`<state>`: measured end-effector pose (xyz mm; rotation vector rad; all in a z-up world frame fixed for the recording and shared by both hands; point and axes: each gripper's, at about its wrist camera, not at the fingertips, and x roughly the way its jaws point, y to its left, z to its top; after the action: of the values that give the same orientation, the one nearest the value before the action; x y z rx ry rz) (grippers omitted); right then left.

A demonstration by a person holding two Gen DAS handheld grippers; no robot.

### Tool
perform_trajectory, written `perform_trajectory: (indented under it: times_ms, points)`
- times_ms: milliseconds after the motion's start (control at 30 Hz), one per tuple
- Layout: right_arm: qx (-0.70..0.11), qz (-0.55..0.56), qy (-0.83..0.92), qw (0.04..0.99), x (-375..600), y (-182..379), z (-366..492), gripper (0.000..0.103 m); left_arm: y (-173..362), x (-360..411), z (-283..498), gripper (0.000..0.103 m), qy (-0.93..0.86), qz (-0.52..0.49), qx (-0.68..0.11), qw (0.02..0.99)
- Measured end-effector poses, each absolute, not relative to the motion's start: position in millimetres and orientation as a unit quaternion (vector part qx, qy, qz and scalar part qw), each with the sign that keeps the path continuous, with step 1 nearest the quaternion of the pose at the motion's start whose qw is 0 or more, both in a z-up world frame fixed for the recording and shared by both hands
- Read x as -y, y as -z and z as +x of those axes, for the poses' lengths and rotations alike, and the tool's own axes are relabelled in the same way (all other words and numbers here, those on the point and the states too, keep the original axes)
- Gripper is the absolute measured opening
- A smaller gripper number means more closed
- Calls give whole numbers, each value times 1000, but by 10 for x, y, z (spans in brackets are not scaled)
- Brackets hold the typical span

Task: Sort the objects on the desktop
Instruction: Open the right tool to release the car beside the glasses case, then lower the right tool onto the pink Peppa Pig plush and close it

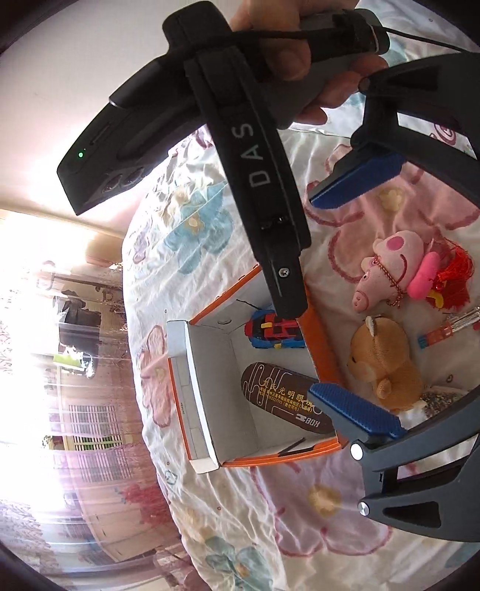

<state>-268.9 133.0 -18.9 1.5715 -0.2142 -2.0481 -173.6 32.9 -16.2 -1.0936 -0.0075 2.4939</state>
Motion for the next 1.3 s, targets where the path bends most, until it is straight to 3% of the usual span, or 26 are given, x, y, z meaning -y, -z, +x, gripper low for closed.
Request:
perform_trajectory:
  times_ms: [600, 1300]
  points:
    - [33, 649, 713, 264, -1376, 1013, -2167, 71, 1278, -732, -1371, 103, -865, -450, -39, 217]
    - [3, 669, 698, 254, -1354, 1477, -2287, 71, 1636, -704, -1755, 103, -844, -491, 9, 215]
